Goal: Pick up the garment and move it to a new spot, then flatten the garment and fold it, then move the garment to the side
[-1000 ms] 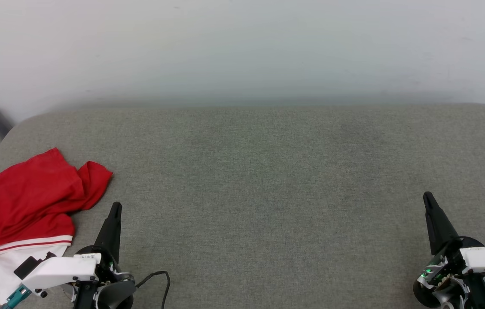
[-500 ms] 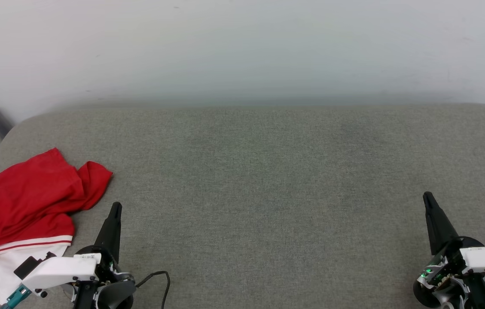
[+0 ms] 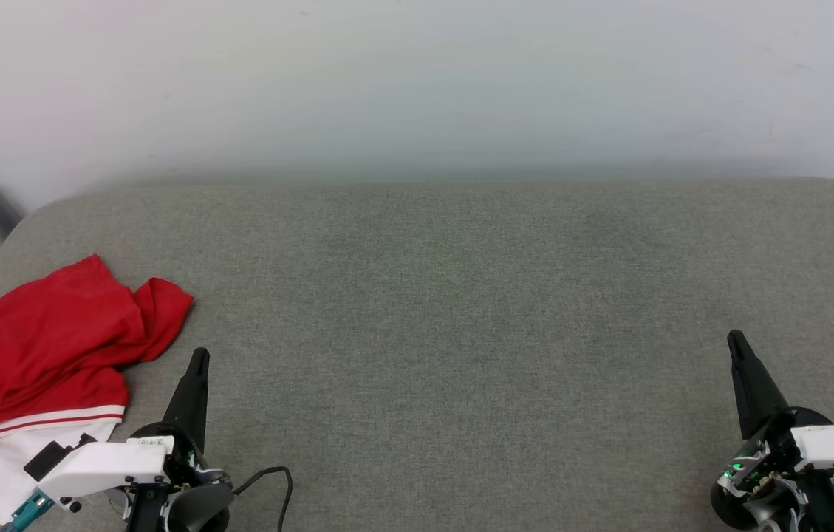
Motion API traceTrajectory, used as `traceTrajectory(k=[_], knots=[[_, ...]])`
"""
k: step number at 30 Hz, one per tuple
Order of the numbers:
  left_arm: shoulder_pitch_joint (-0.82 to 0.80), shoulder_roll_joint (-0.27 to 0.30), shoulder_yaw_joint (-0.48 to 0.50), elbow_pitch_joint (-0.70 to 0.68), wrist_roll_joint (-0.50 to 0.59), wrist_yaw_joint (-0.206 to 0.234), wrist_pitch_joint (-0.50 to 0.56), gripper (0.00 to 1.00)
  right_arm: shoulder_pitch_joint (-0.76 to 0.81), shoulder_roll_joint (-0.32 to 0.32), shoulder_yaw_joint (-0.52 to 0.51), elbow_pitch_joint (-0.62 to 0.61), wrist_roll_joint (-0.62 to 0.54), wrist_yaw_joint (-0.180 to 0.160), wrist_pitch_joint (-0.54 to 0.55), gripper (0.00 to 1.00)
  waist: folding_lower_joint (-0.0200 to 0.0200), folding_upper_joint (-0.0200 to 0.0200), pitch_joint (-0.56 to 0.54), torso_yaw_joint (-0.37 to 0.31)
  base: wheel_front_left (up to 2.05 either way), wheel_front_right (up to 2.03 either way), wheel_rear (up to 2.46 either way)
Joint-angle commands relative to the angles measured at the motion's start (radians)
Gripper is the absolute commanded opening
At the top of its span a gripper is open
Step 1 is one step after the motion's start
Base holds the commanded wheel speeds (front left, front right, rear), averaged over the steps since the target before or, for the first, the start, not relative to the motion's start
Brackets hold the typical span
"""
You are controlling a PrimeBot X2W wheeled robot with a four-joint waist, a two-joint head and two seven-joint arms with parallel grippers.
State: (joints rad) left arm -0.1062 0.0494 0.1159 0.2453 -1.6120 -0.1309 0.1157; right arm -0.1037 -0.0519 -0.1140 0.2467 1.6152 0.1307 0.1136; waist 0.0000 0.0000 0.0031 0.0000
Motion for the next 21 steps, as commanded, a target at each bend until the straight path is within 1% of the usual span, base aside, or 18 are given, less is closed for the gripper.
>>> traceTrajectory(k=[1, 21], knots=[[-0.006, -0.001, 0.000, 0.000, -0.002, -0.003, -0.001, 0.00, -0.012, 0.003, 0.000, 0.001, -0.005, 0.000, 0.000, 0.00, 0.0000, 0.0000, 0.000, 0.000, 0.00, 0.00, 0.00], [-0.006, -0.001, 0.000, 0.000, -0.002, -0.003, -0.001, 0.00, -0.012, 0.003, 0.001, 0.001, -0.005, 0.000, 0.000, 0.00, 0.0000, 0.0000, 0.000, 0.000, 0.00, 0.00, 0.00]])
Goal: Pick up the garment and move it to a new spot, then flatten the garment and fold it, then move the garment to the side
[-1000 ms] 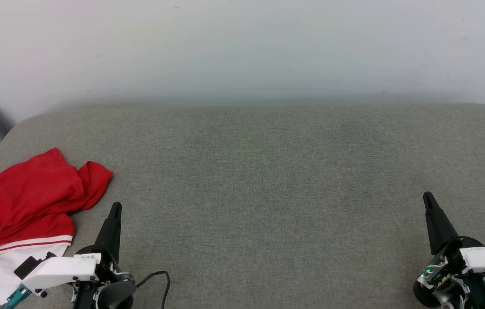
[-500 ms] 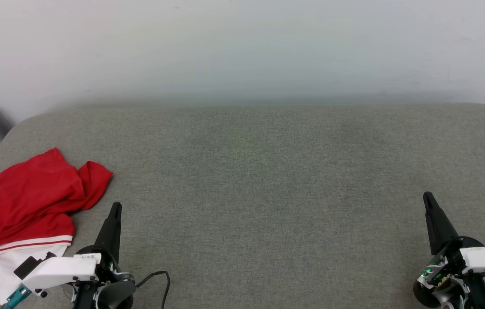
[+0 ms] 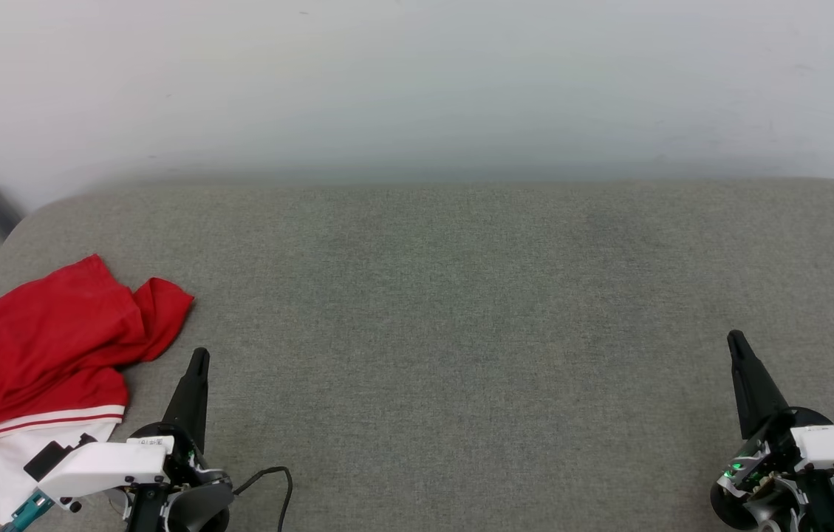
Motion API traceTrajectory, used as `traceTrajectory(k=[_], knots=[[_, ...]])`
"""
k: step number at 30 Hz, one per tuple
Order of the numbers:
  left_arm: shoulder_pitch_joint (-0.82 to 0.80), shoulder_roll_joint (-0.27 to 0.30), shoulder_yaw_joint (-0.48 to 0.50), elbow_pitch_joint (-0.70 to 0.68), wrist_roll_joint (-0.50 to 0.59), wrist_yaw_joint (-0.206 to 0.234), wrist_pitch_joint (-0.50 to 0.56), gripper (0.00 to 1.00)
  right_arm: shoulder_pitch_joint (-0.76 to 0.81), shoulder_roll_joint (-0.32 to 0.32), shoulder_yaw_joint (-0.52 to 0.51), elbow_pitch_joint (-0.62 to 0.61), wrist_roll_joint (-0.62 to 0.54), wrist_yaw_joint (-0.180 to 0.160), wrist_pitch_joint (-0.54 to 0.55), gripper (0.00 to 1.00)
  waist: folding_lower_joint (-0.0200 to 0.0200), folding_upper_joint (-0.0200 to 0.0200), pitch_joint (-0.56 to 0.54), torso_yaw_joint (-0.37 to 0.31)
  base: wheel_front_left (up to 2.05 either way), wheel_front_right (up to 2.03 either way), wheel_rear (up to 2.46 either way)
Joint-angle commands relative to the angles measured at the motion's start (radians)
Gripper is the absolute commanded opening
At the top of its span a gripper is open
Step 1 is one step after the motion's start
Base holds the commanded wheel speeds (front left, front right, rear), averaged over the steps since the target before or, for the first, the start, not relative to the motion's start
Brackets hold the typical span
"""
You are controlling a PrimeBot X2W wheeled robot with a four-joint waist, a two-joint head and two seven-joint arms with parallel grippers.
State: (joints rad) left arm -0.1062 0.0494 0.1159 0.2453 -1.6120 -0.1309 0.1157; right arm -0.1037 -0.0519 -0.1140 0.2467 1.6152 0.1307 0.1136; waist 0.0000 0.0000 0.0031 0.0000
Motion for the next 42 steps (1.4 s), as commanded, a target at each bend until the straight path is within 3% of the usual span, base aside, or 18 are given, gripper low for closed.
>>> traceTrajectory(k=[1, 12, 13, 32, 42], knots=[[-0.006, -0.001, 0.000, 0.000, -0.002, -0.003, -0.001, 0.00, -0.012, 0.003, 0.001, 0.001, -0.005, 0.000, 0.000, 0.00, 0.0000, 0.0000, 0.000, 0.000, 0.00, 0.00, 0.00], [-0.006, -0.001, 0.000, 0.000, -0.002, -0.003, -0.001, 0.00, -0.013, 0.003, 0.001, 0.001, -0.005, 0.000, 0.000, 0.00, 0.0000, 0.0000, 0.000, 0.000, 0.00, 0.00, 0.00], [0.000, 0.000, 0.000, 0.000, 0.000, 0.000, 0.000, 1.00, 0.000, 0.000, 0.000, 0.000, 0.000, 0.000, 0.000, 1.00, 0.0000, 0.0000, 0.000, 0.000, 0.00, 0.00, 0.00], [0.004, -0.001, -0.085, -0.038, 0.033, 0.000, -0.081, 1.00, 0.034, -0.015, 0.048, -0.054, -0.045, 0.000, -0.079, 1.00, 0.0000, 0.0000, 0.002, 0.008, 0.00, 0.00, 0.00], [0.007, 0.000, -0.100, -0.094, 0.125, 0.000, -0.124, 1.00, 0.039, -0.038, 0.076, -0.075, -0.167, 0.000, -0.124, 1.00, 0.0000, 0.0000, 0.004, 0.015, 0.00, 0.00, 0.00]])
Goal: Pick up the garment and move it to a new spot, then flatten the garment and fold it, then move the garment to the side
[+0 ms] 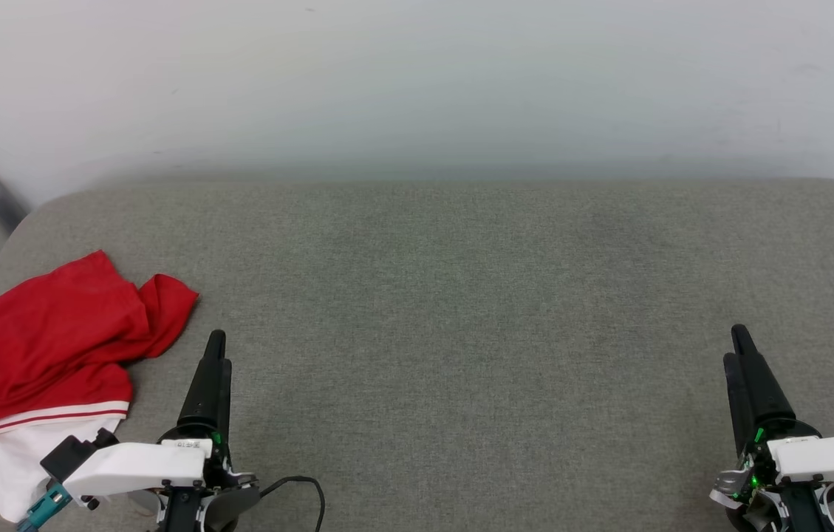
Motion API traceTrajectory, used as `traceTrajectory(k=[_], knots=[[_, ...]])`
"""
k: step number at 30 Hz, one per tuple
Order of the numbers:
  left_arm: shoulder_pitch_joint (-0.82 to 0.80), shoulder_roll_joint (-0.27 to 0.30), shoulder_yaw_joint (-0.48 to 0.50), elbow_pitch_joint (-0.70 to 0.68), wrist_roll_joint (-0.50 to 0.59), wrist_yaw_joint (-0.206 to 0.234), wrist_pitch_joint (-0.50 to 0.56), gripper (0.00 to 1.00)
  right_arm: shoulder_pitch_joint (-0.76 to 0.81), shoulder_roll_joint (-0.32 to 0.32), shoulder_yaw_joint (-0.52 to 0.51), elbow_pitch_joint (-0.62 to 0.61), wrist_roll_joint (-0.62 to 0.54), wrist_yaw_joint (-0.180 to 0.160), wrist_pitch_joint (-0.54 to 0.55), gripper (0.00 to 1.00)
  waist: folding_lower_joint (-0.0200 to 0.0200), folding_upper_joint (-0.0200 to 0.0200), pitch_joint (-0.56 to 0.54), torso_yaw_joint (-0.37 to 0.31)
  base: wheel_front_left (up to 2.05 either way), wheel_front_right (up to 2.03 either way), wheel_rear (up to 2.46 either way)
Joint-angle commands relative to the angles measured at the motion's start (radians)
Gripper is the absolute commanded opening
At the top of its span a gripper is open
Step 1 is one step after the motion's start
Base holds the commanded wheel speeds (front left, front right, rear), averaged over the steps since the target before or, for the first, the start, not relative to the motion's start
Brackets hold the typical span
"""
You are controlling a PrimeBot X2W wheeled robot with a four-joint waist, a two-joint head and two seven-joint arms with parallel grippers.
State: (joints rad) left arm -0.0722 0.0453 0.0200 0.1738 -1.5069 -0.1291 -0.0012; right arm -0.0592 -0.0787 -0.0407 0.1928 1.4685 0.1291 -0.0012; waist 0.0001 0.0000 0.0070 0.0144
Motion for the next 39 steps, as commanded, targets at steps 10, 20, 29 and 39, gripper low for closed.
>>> traceTrajectory(k=[10, 20, 29, 39], knots=[[-0.032, 0.004, -0.028, -0.051, 0.264, -0.002, -0.049, 1.00, -0.007, -0.012, -0.005, -0.041, -0.274, 0.002, -0.050, 1.00, -0.0001, 0.0000, 0.001, 0.008, 0.00, 0.00, 0.00], [-0.035, 0.006, -0.061, -0.049, 0.515, -0.002, -0.080, 1.00, -0.006, -0.008, -0.009, -0.052, -0.547, 0.002, -0.081, 1.00, -0.0001, 0.0000, 0.000, 0.011, 0.00, 0.00, 0.00], [-0.035, 0.008, -0.077, -0.030, 0.759, -0.002, -0.108, 1.00, -0.002, -0.005, -0.001, -0.060, -0.786, 0.002, -0.086, 1.00, -0.0001, 0.0000, -0.001, 0.017, 0.00, 0.00, 0.00], [-0.034, 0.018, -0.109, -0.032, 0.971, 0.023, -0.138, 1.00, 0.008, 0.006, -0.007, -0.080, -0.973, 0.002, -0.084, 1.00, -0.0001, 0.0000, -0.003, 0.022, 0.00, 0.00, 0.00]])
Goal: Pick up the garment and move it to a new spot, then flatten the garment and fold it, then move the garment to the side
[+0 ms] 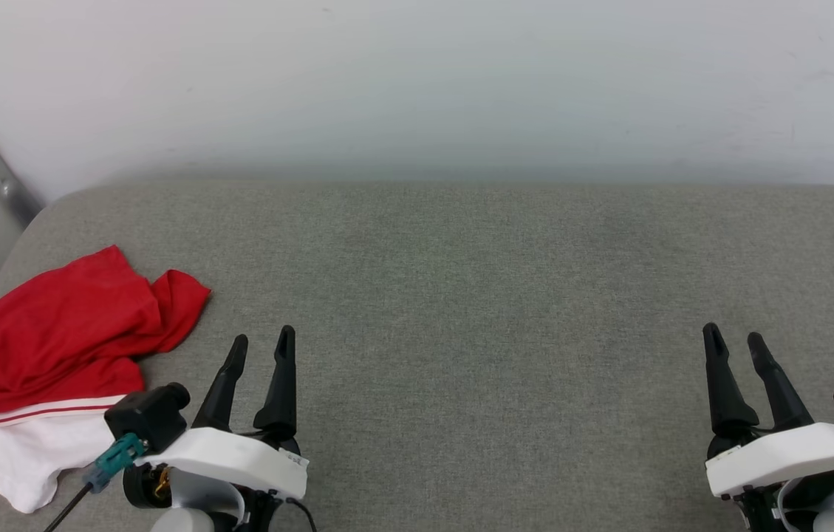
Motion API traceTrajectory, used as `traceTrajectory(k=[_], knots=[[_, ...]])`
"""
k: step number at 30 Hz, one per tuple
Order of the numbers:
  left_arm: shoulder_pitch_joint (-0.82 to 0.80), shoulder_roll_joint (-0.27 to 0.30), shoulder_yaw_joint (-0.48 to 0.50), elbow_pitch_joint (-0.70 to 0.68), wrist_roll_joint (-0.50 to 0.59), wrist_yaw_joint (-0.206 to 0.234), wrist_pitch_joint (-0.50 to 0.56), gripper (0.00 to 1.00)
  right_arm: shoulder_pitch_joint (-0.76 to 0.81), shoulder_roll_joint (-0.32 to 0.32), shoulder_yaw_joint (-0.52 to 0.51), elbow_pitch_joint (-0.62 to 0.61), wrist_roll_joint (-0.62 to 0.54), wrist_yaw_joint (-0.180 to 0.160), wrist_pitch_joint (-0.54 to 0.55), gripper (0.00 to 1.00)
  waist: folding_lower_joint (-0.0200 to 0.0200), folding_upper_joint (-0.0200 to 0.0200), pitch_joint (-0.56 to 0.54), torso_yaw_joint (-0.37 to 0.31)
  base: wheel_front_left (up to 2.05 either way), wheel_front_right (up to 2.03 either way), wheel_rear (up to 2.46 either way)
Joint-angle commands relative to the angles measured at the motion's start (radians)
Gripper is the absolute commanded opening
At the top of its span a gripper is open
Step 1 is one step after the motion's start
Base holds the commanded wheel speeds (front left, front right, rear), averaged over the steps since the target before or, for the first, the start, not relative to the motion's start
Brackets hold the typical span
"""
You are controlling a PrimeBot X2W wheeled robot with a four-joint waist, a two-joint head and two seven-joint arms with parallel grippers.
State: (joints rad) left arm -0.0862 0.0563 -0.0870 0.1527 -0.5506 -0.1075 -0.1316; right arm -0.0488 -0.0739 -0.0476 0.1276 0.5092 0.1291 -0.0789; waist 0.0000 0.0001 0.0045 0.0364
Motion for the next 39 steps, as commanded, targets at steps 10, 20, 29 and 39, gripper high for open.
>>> traceTrajectory(k=[10, 20, 29, 39], knots=[[-0.028, 0.024, -0.041, 0.007, 0.143, 0.031, -0.033, 1.00, 0.008, 0.011, -0.010, -0.028, -0.155, 0.002, 0.006, 1.00, 0.0000, -0.0001, -0.003, 0.003, 0.00, 0.00, 0.00], [-0.031, 0.032, -0.065, 0.036, 0.230, 0.047, -0.058, 1.00, 0.019, 0.019, -0.009, -0.039, -0.260, 0.002, 0.009, 1.00, 0.0000, -0.0001, -0.007, 0.008, 0.00, 0.00, 0.00], [-0.037, 0.034, -0.081, 0.053, 0.302, 0.059, -0.077, 1.00, 0.025, 0.022, -0.004, -0.044, -0.341, 0.002, 0.012, 1.00, 0.0000, -0.0001, -0.007, 0.014, 0.00, 0.00, 0.00], [-0.037, 0.029, -0.087, 0.066, 0.369, 0.068, -0.097, 1.00, 0.029, 0.024, -0.005, -0.045, -0.405, 0.002, 0.011, 1.00, 0.0000, -0.0001, -0.006, 0.019, 0.00, 0.00, 0.00]])
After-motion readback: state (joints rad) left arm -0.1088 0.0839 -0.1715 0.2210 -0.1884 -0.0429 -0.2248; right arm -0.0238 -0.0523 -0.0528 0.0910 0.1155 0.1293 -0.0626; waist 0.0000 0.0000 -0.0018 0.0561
